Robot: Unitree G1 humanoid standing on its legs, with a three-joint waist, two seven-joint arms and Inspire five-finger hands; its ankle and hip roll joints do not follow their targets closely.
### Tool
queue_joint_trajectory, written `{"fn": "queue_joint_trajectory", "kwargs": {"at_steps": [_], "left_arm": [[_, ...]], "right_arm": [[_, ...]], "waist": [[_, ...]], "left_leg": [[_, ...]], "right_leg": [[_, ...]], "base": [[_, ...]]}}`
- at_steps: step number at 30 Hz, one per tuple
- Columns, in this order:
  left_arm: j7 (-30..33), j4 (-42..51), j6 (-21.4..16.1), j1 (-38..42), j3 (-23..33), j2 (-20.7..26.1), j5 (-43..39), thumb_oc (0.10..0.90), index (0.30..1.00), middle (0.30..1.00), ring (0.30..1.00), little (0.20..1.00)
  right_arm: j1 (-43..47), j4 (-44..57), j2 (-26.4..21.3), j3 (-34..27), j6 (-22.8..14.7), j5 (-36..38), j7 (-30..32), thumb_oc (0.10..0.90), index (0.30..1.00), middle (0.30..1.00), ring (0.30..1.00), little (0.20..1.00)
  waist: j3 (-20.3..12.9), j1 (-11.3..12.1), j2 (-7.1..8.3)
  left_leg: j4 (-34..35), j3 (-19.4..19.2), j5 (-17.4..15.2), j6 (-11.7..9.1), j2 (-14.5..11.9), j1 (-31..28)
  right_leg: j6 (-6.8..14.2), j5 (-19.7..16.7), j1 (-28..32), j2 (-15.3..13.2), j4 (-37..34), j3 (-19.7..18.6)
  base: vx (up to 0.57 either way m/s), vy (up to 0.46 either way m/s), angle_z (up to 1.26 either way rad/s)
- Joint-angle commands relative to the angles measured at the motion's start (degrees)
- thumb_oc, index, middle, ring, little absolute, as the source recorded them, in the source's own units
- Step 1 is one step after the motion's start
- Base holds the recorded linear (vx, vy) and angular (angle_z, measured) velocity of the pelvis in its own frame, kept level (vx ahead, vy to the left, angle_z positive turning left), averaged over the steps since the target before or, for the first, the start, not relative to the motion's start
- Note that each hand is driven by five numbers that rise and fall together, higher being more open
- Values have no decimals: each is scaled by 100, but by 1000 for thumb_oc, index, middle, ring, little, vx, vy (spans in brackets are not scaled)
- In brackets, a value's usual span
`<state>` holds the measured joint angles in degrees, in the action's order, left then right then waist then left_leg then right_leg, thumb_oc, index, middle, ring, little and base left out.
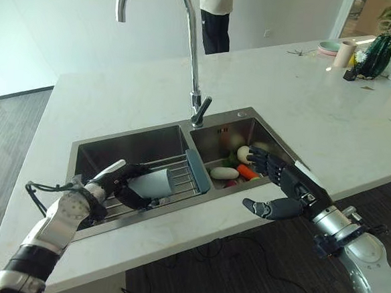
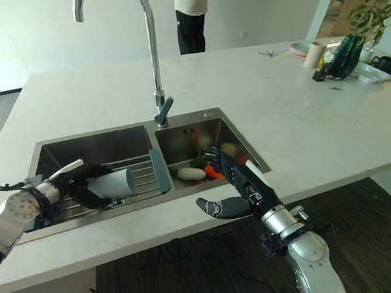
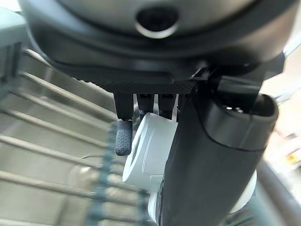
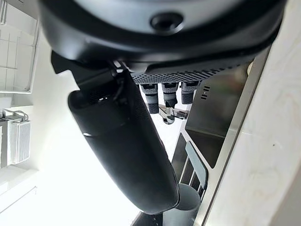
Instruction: Place the dishes in the dishwasher.
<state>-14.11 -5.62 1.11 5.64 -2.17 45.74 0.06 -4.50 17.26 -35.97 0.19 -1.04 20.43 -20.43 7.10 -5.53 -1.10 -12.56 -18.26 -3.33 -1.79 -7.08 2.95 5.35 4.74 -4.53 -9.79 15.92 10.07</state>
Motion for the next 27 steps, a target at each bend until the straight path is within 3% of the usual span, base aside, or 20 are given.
{"fn": "queue_joint_trajectory", "kwargs": {"at_steps": [1, 2, 10, 11, 14, 17, 20, 23, 24, 26, 27], "left_arm": [[1142, 452, -881, 703, 830, 191, -323, 400, 300, 300, 300, 300], [1557, 796, -1074, 486, 1151, 77, -223, 400, 300, 300, 300, 300], [3070, 1785, -1994, -328, 2170, -417, -252, 400, 300, 300, 300, 300], [3608, 2066, -2239, -566, 2480, -633, -221, 400, 300, 300, 300, 300], [4263, 2322, -2495, -847, 2708, -912, 25, 400, 300, 300, 300, 300], [4416, 2814, -2594, -1142, 2751, -1473, 380, 400, 300, 300, 300, 300], [4136, 3198, -2723, -1374, 2671, -1940, 307, 400, 300, 300, 300, 300], [3770, 3154, -2809, -1322, 2663, -1848, -319, 400, 300, 300, 300, 300], [3741, 3138, -2820, -1307, 2659, -1840, -372, 400, 300, 300, 300, 300], [3627, 3060, -2877, -1245, 2643, -1831, -519, 400, 300, 300, 300, 300], [3271, 2886, -3162, -1015, 2489, -1819, -912, 400, 300, 300, 300, 300]], "right_arm": [[421, 564, 161, -457, -627, 172, 126, 800, 900, 900, 900, 900], [372, 648, 242, -509, -602, 178, 120, 800, 900, 900, 900, 900], [202, 956, 519, -552, -559, 159, 63, 800, 900, 900, 900, 900], [207, 1083, 601, -504, -635, 180, 21, 800, 900, 900, 900, 900], [233, 1254, 645, -414, -807, 281, 107, 800, 900, 900, 900, 900], [283, 1426, 744, -294, -1053, 263, 420, 800, 900, 900, 900, 900], [167, 1617, 840, -246, -1386, -3, 868, 800, 900, 900, 900, 900], [108, 1550, 542, -532, -1780, -40, 1431, 800, 900, 900, 900, 900], [105, 1527, 519, -560, -1811, -16, 1446, 800, 900, 900, 900, 900], [79, 1417, 422, -751, -1951, 115, 1528, 800, 900, 900, 900, 900], [111, 1124, 386, -1061, -2131, 45, 1730, 800, 900, 900, 900, 900]], "waist": [[-141, 75, 9], [-142, 133, 29], [-178, 373, 78], [-181, 497, 92], [-155, 648, 99], [-63, 918, 108], [59, 1133, 89], [148, 1107, 176], [161, 1098, 180], [166, 1025, 246], [213, 857, 371]], "left_leg": [[-463, 232, -1291, 12, 51, -284], [-463, 275, -1274, -6, 45, -259], [-463, 502, -1209, -76, 24, -169], [-463, 549, -1172, -118, -16, -156], [-463, 605, -1088, -198, -60, -141], [-463, 725, -858, -365, -139, -25], [-463, 874, -450, -609, -325, 365], [-463, 320, -543, -592, -357, 230], [-463, 296, -546, -580, -344, 209], [-463, -120, -555, -499, -358, 48], [-463, -1066, -576, -387, -520, -345]], "right_leg": [[417, 646, 152, -28, 127, 307], [405, 666, 164, -43, 127, 358], [319, 777, 229, -62, 127, 558], [257, 820, 250, -49, 127, 641], [177, 867, 275, -19, 127, 741], [79, 913, 330, -9, 127, 884], [19, 969, 403, 28, 127, 1043], [88, 988, 513, -108, 127, 1463], [99, 986, 531, -131, 127, 1498], [114, 865, 513, -248, 127, 1717], [216, 573, 610, -581, 127, 2299]], "base": [[-15, -98, 14], [-15, -99, 19], [-5, -115, 20], [-6, -210, 27], [2, -154, 27], [-7, -111, 23], [-109, -78, 54], [-181, -6, 172], [-99, 53, 217], [-281, 195, 185], [-372, 332, 156]]}}
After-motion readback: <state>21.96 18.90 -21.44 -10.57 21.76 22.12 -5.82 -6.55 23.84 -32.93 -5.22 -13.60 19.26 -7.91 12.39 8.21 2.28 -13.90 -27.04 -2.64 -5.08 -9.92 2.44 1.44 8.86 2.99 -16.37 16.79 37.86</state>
